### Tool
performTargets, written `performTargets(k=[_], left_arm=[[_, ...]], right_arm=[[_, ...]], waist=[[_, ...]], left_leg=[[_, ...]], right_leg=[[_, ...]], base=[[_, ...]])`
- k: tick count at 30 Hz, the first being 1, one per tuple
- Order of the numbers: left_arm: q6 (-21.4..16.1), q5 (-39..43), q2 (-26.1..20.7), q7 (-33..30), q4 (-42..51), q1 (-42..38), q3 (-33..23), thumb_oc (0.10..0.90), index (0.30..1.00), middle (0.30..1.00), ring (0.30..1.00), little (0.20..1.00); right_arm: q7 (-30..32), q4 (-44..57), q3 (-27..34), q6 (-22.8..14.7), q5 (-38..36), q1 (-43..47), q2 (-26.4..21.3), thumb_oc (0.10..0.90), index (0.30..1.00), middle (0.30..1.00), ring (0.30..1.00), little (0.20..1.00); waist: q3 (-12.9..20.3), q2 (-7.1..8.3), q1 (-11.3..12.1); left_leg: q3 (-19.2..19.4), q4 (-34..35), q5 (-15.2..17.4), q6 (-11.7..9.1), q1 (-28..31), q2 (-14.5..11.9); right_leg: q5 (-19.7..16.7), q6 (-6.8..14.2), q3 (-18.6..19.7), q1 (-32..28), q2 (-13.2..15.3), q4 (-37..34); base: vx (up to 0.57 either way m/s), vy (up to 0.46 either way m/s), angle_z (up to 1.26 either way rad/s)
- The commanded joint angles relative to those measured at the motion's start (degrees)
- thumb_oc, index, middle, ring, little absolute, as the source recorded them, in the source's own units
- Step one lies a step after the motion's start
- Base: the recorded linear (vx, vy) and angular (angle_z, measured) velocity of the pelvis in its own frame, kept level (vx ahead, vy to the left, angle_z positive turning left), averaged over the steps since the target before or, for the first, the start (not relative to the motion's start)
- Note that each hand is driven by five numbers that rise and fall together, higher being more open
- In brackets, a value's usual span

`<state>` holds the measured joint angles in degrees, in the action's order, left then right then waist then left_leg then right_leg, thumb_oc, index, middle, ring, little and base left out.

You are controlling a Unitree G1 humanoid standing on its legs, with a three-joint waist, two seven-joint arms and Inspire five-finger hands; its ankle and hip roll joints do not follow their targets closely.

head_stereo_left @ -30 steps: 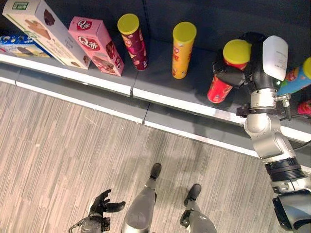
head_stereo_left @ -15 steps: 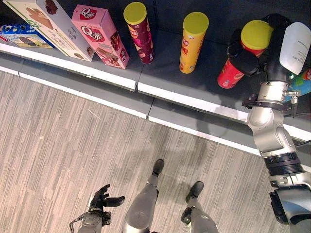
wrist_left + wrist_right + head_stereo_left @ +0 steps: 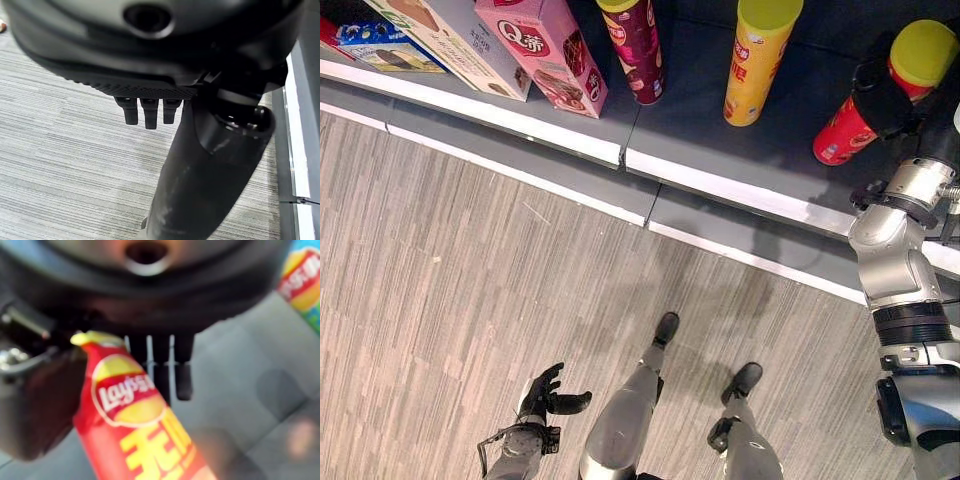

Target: Put the goods on the table back onto the shelves and tidy them up.

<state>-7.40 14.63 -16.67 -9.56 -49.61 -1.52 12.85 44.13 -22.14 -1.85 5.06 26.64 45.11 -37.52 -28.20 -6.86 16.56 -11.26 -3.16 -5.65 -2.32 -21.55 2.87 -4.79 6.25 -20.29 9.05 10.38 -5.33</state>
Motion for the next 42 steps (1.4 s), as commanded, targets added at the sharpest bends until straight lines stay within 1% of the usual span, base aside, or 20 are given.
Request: performTargets(k=[1, 5, 15, 25, 26, 27, 29, 30, 31, 42], left_arm=[[-1.1, 1.4, -3.1, -2.0, -2.3, 2.2, 0.6, 0.8, 0.9, 0.9, 0.9, 0.9], [-1.3, 1.3, -3.0, -2.0, -2.5, 2.1, 0.7, 0.8, 0.9, 0.9, 0.9, 0.9], [-1.5, 1.1, -2.7, -2.5, -2.0, 2.3, 1.2, 0.8, 0.9, 0.9, 0.9, 0.9], [-1.7, 0.8, -2.9, -2.5, -3.2, 2.0, 1.1, 0.8, 0.9, 0.9, 0.9, 0.9], [-1.7, 0.7, -2.8, -2.6, -3.3, 2.0, 1.0, 0.8, 0.9, 0.9, 0.9, 0.9], [-1.7, 0.6, -2.8, -2.6, -3.5, 2.0, 1.0, 0.8, 0.9, 0.9, 0.9, 0.9], [-1.7, 0.6, -2.7, -2.7, -3.6, 2.0, 1.0, 0.8, 0.9, 0.9, 0.9, 0.9], [-1.8, 0.6, -2.6, -2.7, -3.6, 1.9, 1.0, 0.8, 0.9, 0.9, 0.9, 0.9], [-1.9, 0.6, -2.6, -2.8, -3.7, 1.9, 1.1, 0.8, 0.9, 0.9, 0.9, 0.9], [-1.8, 0.5, -2.5, -2.8, -4.2, 1.5, 1.2, 0.8, 0.9, 0.9, 0.9, 0.9]], right_arm=[[4.7, 5.6, -0.3, -2.7, 1.5, 4.2, -5.1, 0.4, 0.3, 0.3, 0.3, 0.3], [4.9, 5.7, -0.2, -2.6, 1.8, 3.8, -5.1, 0.4, 0.3, 0.3, 0.3, 0.3], [4.9, 6.5, -1.0, -2.7, 2.5, 2.3, -3.4, 0.4, 0.3, 0.3, 0.3, 0.3], [4.8, 3.0, -2.9, -2.5, 1.8, 3.8, -4.3, 0.4, 0.3, 0.3, 0.3, 0.3], [5.0, 2.8, -3.0, -2.4, 2.0, 3.8, -4.5, 0.53, 0.495, 0.495, 0.495, 0.495], [5.0, 2.8, -3.1, -2.3, 2.1, 3.7, -4.6, 0.599, 0.599, 0.599, 0.599, 0.599], [5.1, 2.9, -3.1, -2.3, 2.3, 3.7, -4.5, 0.751, 0.827, 0.827, 0.827, 0.827], [5.1, 2.9, -3.2, -2.2, 2.5, 3.7, -4.5, 0.778, 0.867, 0.867, 0.867, 0.867], [5.1, 2.8, -3.4, -2.3, 2.5, 3.8, -4.3, 0.8, 0.9, 0.9, 0.9, 0.9], [5.2, 2.2, -4.0, -2.6, 1.8, 4.1, -3.3, 0.8, 0.9, 0.9, 0.9, 0.9]], waist=[[3.0, 0.47, -0.4], [3.0, 0.39, -0.6], [2.9, 0.72, -1.5], [2.8, 0.58, -1.9], [2.9, 0.51, -1.9], [3.0, 0.47, -1.9], [3.0, 0.46, -2.0], [3.0, 0.5, -2.0], [3.0, 0.51, -2.1], [3.2, 0.92, -2.3]], left_leg=[[-0.1, -1.2, 0.4, -1.5, -3.6, 0.4], [-0.2, -1.1, 0.4, -1.4, -3.5, 0.5], [-0.4, -1.3, 0.5, -1.5, -3.2, 0.4], [-0.4, -1.0, 0.1, -1.7, -3.2, 0.3], [-0.4, -0.9, 0.0, -1.7, -3.1, 0.4], [-0.4, -0.9, 0.0, -1.6, -3.1, 0.4], [-0.5, -0.9, 0.1, -1.6, -3.0, 0.4], [-0.5, -0.9, 0.1, -1.6, -3.0, 0.4], [-0.5, -0.9, 0.1, -1.6, -3.0, 0.5], [-0.6, -1.2, 0.1, -1.7, -3.0, 0.3]], right_leg=[[9.3, 4.0, -2.0, -5.8, 2.6, 5.2], [9.4, 4.1, -2.2, -6.0, 2.6, 5.1], [9.7, 3.9, -1.8, -6.2, 2.5, 5.3], [9.6, 3.9, -1.8, -5.9, 2.5, 5.5], [9.6, 3.9, -1.7, -5.9, 2.6, 5.4], [9.6, 3.9, -1.8, -6.0, 2.6, 5.4], [9.6, 3.9, -1.8, -6.0, 2.6, 5.4], [9.6, 3.9, -1.8, -6.0, 2.6, 5.4], [9.6, 3.9, -1.8, -6.0, 2.6, 5.5], [9.7, 3.9, -1.8, -6.1, 2.6, 5.6]], base=[[0.0, 0.0, 0.0], [0.0, 0.0, 0.0], [0.0, 0.0, 0.0], [0.0, 0.0, 0.0], [0.0, 0.0, 0.0], [0.0, 0.0, 0.0], [0.0, 0.0, 0.0], [0.0, 0.0, 0.0], [0.0, 0.0, 0.0], [0.0, 0.0, 0.0]])
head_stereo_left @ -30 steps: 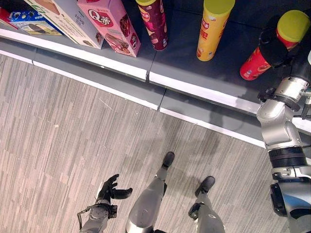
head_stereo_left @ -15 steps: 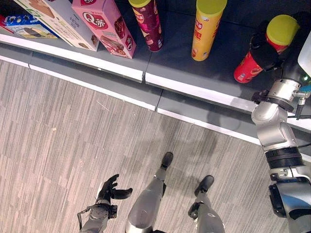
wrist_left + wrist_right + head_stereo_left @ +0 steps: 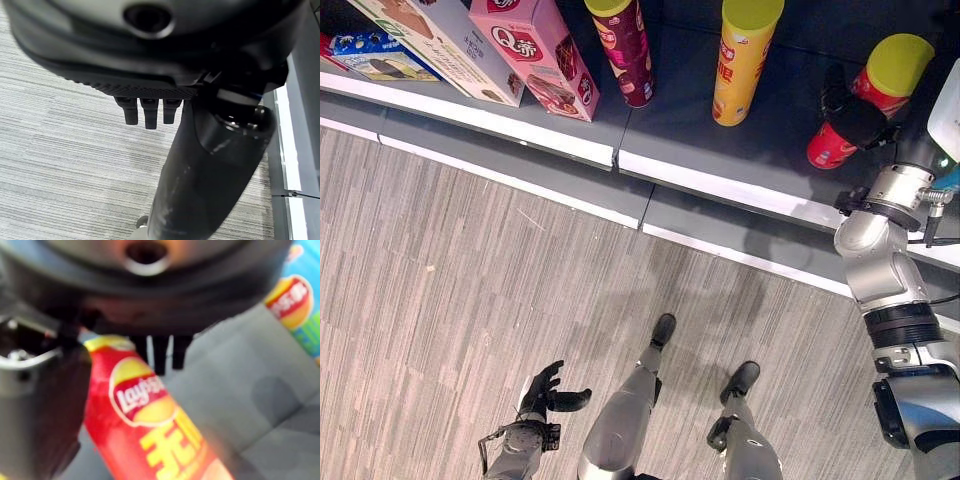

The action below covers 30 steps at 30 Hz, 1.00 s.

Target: Put the goods on the table back onto the shelves and tidy them up.

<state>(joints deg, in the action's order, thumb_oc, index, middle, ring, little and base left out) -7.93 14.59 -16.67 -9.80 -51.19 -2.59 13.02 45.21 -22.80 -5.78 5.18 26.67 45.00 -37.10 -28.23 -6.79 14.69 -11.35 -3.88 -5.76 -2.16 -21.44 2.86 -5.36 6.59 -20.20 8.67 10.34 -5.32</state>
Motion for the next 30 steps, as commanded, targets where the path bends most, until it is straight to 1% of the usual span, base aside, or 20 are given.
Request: performTargets(k=[1, 10, 11, 13, 14, 17, 18, 23, 24, 25, 26, 28, 29, 30], left_arm=[[-1.2, 0.4, -2.5, -2.5, -2.8, 2.6, 1.0, 0.8, 0.9, 0.9, 0.9, 0.9], [-1.2, 0.4, -2.7, -2.2, -3.1, 2.7, 1.0, 0.8, 0.9, 0.9, 0.9, 0.9], [-0.9, 0.0, -2.6, -1.9, -3.6, 2.4, 0.8, 0.8, 0.9, 0.9, 0.9, 0.9], [-0.9, 0.0, -2.6, -1.8, -3.6, 2.4, 0.8, 0.8, 0.9, 0.9, 0.9, 0.9], [-0.5, -0.4, -2.3, -1.8, -4.5, 2.3, 0.1, 0.8, 0.9, 0.9, 0.9, 0.9], [-0.5, -0.4, -2.4, -1.8, -4.5, 2.3, 0.2, 0.8, 0.9, 0.9, 0.9, 0.9], [0.7, -0.6, -1.4, -1.9, -5.8, 2.3, -2.2, 0.8, 0.9, 0.9, 0.9, 0.9], [0.7, -0.6, -1.6, -1.9, -5.8, 2.5, -2.0, 0.8, 0.9, 0.9, 0.9, 0.9], [1.4, -0.7, -0.7, -1.5, -6.4, 2.7, -3.2, 0.8, 0.9, 0.9, 0.9, 0.9], [1.4, -0.7, -0.9, -1.5, -6.4, 2.8, -3.1, 0.8, 0.9, 0.9, 0.9, 0.9], [2.1, -1.1, -0.5, -0.9, -7.5, 3.3, -4.5, 0.8, 0.9, 0.9, 0.9, 0.9], [2.1, -1.1, -0.5, -0.9, -7.5, 3.4, -4.4, 0.8, 0.9, 0.9, 0.9, 0.9], [3.6, -3.9, -1.3, 5.0, -12.3, 4.8, -12.5, 0.8, 0.9, 0.9, 0.9, 0.9], [3.6, -3.9, -1.2, 5.0, -12.3, 4.9, -12.5, 0.8, 0.9, 0.9, 0.9, 0.9]], right_arm=[[4.1, 2.8, -0.1, -2.7, 1.6, 4.2, -3.7, 0.8, 0.9, 0.9, 0.9, 0.9], [4.1, 2.6, 0.0, -2.7, 1.4, 4.4, -3.9, 0.8, 0.9, 0.9, 0.9, 0.9], [4.1, 4.7, 0.5, -3.2, 1.6, 4.3, -4.6, 0.8, 0.9, 0.9, 0.9, 0.9], [4.0, 4.9, 0.6, -3.1, 1.7, 4.1, -4.6, 0.8, 0.9, 0.9, 0.9, 0.9], [3.6, 8.8, 0.9, -4.5, 2.0, 3.0, -4.2, 0.8, 0.9, 0.9, 0.9, 0.9], [3.5, 9.2, 1.2, -4.4, 2.1, 2.7, -4.1, 0.8, 0.9, 0.9, 0.9, 0.9], [-1.6, 18.5, 2.1, -8.7, -0.7, -3.5, -1.3, 0.8, 0.9, 0.9, 0.9, 0.9], [-1.9, 19.3, 2.8, -8.5, -0.6, -4.3, -1.1, 0.8, 0.9, 0.9, 0.9, 0.9], [-5.6, 23.4, 3.6, -12.2, -5.7, -9.0, 2.3, 0.8, 0.9, 0.9, 0.9, 0.9], [-5.9, 23.9, 4.0, -12.1, -5.8, -9.5, 2.4, 0.8, 0.9, 0.9, 0.9, 0.9], [-12.4, 27.3, 4.6, -16.6, -15.0, -15.4, 5.8, 0.8, 0.9, 0.9, 0.9, 0.9], [-12.5, 27.4, 4.7, -16.6, -15.0, -15.5, 5.8, 0.8, 0.9, 0.9, 0.9, 0.9], [-47.9, 29.5, 2.2, -18.7, -55.8, -41.9, 8.5, 0.8, 0.9, 0.9, 0.9, 0.9], [-47.9, 29.5, 2.3, -18.7, -55.9, -42.0, 8.5, 0.8, 0.9, 0.9, 0.9, 0.9]], waist=[[3.3, 0.84, -0.4], [3.4, 0.83, -0.3], [3.8, 1.15, -0.6], [3.8, 1.13, -0.6], [4.4, 1.92, -1.2], [4.6, 1.89, -1.1], [5.6, 3.93, -2.7], [5.8, 4.05, -2.4], [6.3, 5.01, -3.5], [6.5, 5.06, -3.4], [7.4, 6.17, -4.6], [7.5, 6.19, -4.6], [14.5, 9.65, -10.7], [14.6, 9.65, -10.7]], left_leg=[[-0.6, -0.5, 0.2, -1.8, -3.1, 0.3], [-0.5, -0.4, 0.2, -1.9, -3.0, 0.3], [-0.3, -0.3, 0.2, -2.0, -2.4, 0.1], [-0.3, -0.2, 0.1, -2.0, -2.3, 0.1], [0.2, 0.0, 0.5, -2.0, -1.4, -0.3], [0.2, 0.2, 0.1, -1.9, -1.5, -0.3], [1.7, 0.6, 0.7, -2.0, 0.4, -1.6], [1.7, 0.8, 0.4, -1.9, 0.4, -1.6], [2.5, 0.9, 0.7, -2.0, 1.5, -2.2], [2.4, 1.1, 0.3, -2.0, 1.4, -2.2], [3.4, 1.8, 0.3, -2.0, 2.9, -2.9], [3.4, 1.8, 0.3, -2.0, 2.8, -2.9], [8.6, 7.1, -1.0, -3.6, 11.4, -6.0], [8.6, 7.2, -1.0, -3.6, 11.4, -6.0]], right_leg=[[10.3, 3.5, -1.8, -5.8, 2.7, 5.7], [10.4, 3.4, -1.9, -5.9, 2.5, 5.7], [10.4, 3.4, -1.9, -6.3, 2.5, 5.6], [10.3, 3.4, -2.0, -6.4, 2.5, 5.5], [10.5, 3.4, -1.4, -6.8, 2.2, 5.5], [10.1, 3.4, -1.5, -6.7, 2.2, 5.3], [10.3, 3.2, -0.6, -7.7, 1.7, 5.2], [10.0, 3.3, -0.6, -7.6, 1.6, 5.0], [10.4, 3.1, -0.2, -8.3, 1.3, 5.2], [10.1, 3.1, -0.3, -8.2, 1.3, 5.0], [10.3, 3.0, 0.2, -8.9, 0.9, 4.9], [10.3, 3.0, 0.2, -8.9, 0.8, 4.8], [10.1, 2.2, 2.6, -13.1, -1.9, 3.1], [10.1, 2.2, 2.6, -13.1, -1.9, 3.0]], base=[[0.0, 0.0, 0.0], [0.0, 0.0, 0.0], [0.0, 0.0, 0.0], [0.0, 0.0, 0.0], [0.0, 0.0, 0.0], [0.01, -0.005, -0.02], [0.02, -0.008, -0.06], [0.01, -0.003, -0.24], [0.0, 0.0, 0.0], [0.03, -0.01, 0.04], [0.01, 0.006, -0.04], [0.04, -0.066, -0.19], [0.07, -0.133, -0.27], [0.08, -0.171, -0.18]])
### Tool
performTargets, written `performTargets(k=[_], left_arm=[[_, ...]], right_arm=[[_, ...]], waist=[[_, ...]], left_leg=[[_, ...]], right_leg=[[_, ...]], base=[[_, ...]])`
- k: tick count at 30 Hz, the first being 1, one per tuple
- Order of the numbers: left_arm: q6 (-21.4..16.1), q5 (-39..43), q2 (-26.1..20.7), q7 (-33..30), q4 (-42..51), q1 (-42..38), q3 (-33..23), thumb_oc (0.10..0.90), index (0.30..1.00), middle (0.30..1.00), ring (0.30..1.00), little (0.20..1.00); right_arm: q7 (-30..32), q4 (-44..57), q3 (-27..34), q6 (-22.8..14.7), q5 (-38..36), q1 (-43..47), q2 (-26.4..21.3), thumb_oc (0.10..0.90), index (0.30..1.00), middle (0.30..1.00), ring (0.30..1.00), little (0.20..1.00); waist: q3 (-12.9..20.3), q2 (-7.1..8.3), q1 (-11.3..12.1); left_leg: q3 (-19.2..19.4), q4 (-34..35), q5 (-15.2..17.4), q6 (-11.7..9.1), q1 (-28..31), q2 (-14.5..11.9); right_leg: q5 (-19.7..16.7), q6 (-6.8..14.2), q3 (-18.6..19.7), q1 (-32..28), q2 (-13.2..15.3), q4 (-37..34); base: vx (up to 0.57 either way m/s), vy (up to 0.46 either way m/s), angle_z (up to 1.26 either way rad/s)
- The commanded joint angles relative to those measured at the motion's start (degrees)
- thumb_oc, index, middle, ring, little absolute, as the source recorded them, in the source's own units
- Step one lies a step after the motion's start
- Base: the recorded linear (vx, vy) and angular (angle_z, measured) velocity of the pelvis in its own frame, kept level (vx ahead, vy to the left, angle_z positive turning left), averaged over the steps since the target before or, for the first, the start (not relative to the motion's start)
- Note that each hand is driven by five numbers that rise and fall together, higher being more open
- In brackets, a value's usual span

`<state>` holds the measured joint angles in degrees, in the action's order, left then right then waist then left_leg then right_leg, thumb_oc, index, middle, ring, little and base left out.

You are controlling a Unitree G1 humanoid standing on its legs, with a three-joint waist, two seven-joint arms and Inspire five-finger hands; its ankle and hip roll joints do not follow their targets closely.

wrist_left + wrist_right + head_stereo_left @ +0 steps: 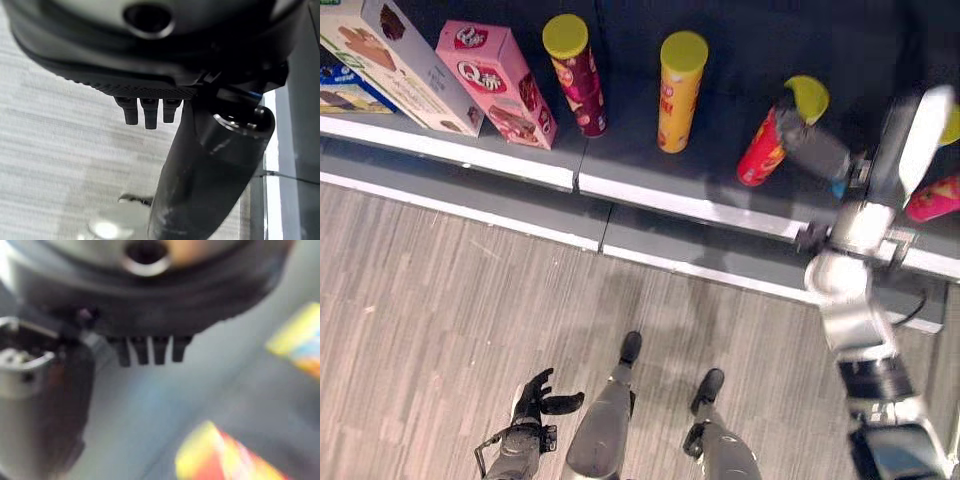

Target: Put the goods on the table back onto the shelves and tidy them up.

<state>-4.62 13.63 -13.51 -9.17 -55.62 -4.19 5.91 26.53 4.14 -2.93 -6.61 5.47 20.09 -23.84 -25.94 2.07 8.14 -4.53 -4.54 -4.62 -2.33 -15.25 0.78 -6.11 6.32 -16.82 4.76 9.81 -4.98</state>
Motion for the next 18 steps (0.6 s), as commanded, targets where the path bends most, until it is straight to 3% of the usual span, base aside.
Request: performTargets(k=[1, 4, 7, 13, 14, 18], left_arm=[[0.3, -3.3, -4.4, 5.5, -8.1, 6.8, -5.8, 0.8, 0.9, 0.9, 0.9, 0.9], [0.1, -3.5, -4.4, 5.9, -8.3, 6.9, -5.9, 0.8, 0.9, 0.9, 0.9, 0.9], [0.0, -3.9, -4.3, 6.8, -9.3, 6.8, -6.3, 0.8, 0.9, 0.9, 0.9, 0.9], [-0.1, -3.7, -4.1, 7.1, -9.4, 6.7, -6.5, 0.8, 0.9, 0.9, 0.9, 0.9], [-0.7, -4.0, -4.2, 7.0, -9.6, 6.3, -6.1, 0.8, 0.9, 0.9, 0.9, 0.9], [-0.9, -2.8, -4.1, 7.6, -8.9, 6.3, -5.8, 0.8, 0.9, 0.9, 0.9, 0.9]], right_arm=[[-32.8, 0.1, -1.2, -5.1, -37.3, -20.7, -5.5, 0.8, 0.9, 0.9, 0.9, 0.9], [-34.1, -3.0, -1.5, -3.8, -38.4, -23.0, -4.8, 0.8, 0.9, 0.9, 0.9, 0.9], [-35.4, -10.4, -2.8, -1.7, -35.0, -26.5, -4.4, 0.8, 0.9, 0.9, 0.9, 0.9], [-35.6, -16.5, -3.1, -0.6, -33.3, -29.0, -3.3, 0.8, 0.9, 0.9, 0.9, 0.9], [-35.2, -27.3, -3.7, -0.4, -31.5, -30.5, -1.0, 0.8, 0.9, 0.9, 0.9, 0.9], [-33.3, -34.6, -4.3, -0.5, -29.6, -29.4, 0.8, 0.8, 0.9, 0.9, 0.9, 0.9]], waist=[[13.6, 0.98, -4.7], [14.1, 1.06, -5.1], [15.6, 1.17, -6.0], [16.5, 1.19, -6.7], [17.1, 0.43, -7.9], [16.8, -0.2, -8.2]], left_leg=[[2.2, 8.1, -2.2, -3.8, 6.3, -4.4], [2.6, 8.3, -2.2, -4.0, 7.0, -4.8], [3.4, 8.6, -2.5, -4.6, 8.3, -6.0], [4.3, 8.7, -3.2, -5.4, 9.1, -7.2], [5.1, 9.3, -5.7, -7.3, 10.4, -10.3], [4.7, 9.3, -7.0, -8.2, 10.9, -12.0]], right_leg=[[11.0, 2.3, -0.6, -9.9, -1.9, 2.4], [11.1, 2.1, -0.3, -10.3, -2.2, 2.4], [11.3, 1.6, 0.3, -11.4, -3.0, 1.9], [11.6, 1.0, 1.3, -11.9, -4.0, 1.7], [12.1, -0.9, 2.9, -13.7, -7.2, 0.7], [12.6, -2.1, 3.6, -14.9, -9.2, 0.1]], base=[[0.01, -0.04, -0.25], [0.0, -0.051, -0.78], [-0.01, -0.046, -0.26], [-0.05, -0.097, -0.1], [-0.16, -0.257, -0.14], [-0.11, -0.182, -0.27]])
